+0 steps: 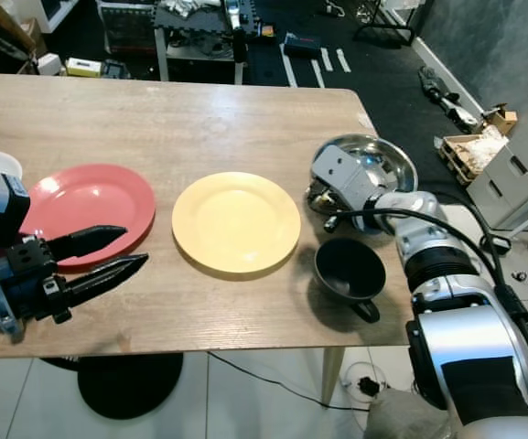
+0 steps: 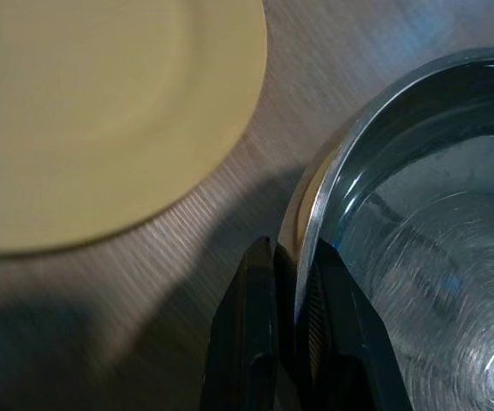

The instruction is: Setting the table

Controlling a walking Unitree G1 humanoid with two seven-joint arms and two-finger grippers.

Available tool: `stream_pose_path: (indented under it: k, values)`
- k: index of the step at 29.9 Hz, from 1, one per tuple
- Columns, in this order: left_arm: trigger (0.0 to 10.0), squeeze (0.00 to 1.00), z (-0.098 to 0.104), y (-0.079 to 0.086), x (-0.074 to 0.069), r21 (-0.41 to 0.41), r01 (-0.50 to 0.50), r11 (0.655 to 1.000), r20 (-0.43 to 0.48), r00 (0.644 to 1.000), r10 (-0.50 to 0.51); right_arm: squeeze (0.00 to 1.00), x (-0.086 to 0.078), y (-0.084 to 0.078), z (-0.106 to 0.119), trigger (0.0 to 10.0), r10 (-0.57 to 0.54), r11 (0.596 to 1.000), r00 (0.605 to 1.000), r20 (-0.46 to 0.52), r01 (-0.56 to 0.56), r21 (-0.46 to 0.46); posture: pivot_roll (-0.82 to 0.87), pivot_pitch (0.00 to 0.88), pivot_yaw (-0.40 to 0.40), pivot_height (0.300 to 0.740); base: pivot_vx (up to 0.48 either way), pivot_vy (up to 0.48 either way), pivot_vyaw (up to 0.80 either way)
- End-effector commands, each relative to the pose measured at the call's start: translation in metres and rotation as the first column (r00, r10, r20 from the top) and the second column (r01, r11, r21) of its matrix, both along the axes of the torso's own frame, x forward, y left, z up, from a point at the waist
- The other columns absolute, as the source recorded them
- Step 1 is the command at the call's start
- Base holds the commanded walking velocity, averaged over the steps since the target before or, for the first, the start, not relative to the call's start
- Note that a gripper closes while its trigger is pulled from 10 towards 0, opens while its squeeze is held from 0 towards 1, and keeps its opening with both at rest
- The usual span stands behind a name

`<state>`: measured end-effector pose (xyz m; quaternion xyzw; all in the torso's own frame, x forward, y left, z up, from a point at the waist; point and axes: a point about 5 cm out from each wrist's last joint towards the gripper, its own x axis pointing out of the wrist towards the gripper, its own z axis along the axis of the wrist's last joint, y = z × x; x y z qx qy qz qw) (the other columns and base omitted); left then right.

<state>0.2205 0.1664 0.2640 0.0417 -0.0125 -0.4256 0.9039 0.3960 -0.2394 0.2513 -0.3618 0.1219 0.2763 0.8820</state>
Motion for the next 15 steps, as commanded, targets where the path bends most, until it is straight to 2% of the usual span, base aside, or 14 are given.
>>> stream_pose_path:
  k: [1,2,6,15]
  values:
    - [10.0,0.00,0.000,-0.003,-0.003,0.002,0.023,1.000,0.000,1.000,-0.023,0.00,0.000,-0.001,0.012,10.0,0.022,1.000,0.999,0.030,-0.022,-0.003,0.03,0.140,0.038,0.740,0.000,0.000,0.00]
    - [10.0,0.00,0.000,-0.003,-0.002,0.001,0.027,1.000,-0.001,1.000,-0.027,0.00,-0.004,-0.008,0.013,10.0,0.035,0.999,0.999,0.012,-0.035,-0.029,0.02,0.140,0.039,0.740,0.000,0.000,0.00]
    - [10.0,0.00,0.000,-0.003,-0.002,0.000,0.028,1.000,-0.002,1.000,-0.028,0.00,-0.008,-0.012,0.011,10.0,0.059,0.997,0.998,-0.018,-0.060,-0.042,0.02,0.141,0.040,0.740,0.000,0.000,0.00]
    - [10.0,0.00,0.000,-0.003,-0.001,0.000,0.031,1.000,-0.001,1.000,-0.031,0.00,-0.011,-0.005,0.002,10.0,0.128,0.992,0.990,-0.065,-0.128,0.003,0.03,0.139,0.045,0.740,0.000,0.000,0.00]
